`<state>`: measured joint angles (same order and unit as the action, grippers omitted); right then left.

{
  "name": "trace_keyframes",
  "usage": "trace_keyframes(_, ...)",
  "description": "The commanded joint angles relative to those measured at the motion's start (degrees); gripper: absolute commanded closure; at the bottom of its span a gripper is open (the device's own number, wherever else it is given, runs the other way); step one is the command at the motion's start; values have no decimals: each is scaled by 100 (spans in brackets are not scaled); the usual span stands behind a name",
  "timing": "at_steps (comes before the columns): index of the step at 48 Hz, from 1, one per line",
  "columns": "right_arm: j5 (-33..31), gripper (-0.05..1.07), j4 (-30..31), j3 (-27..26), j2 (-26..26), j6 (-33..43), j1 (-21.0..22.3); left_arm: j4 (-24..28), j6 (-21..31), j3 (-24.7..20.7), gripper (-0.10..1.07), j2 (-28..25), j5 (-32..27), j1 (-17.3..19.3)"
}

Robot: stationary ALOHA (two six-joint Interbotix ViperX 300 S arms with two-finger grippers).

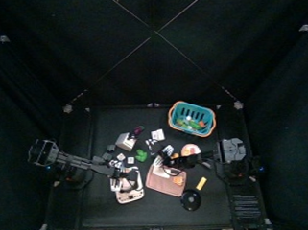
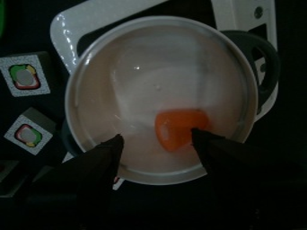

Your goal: Grab carot bottom

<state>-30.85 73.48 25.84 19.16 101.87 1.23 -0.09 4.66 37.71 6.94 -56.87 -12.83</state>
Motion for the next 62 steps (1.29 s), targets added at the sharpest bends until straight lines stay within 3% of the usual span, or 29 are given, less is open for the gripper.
trace_keyframes(1,-9,8,9,-62,-114,0,26,-9,-62,-176,2,-105,-44,-9)
trace_keyframes(32,-9,8,0,-53,-97,0,26,132,-62,-325,4,-536,-44,-9)
trace_keyframes(52,-9,8,0,-44,-88,0,35,114,-53,-352,26,-545,-44,26)
trace_keyframes(62,-9,8,-9,-44,-70,0,26,114,-44,-439,29,-501,-44,35)
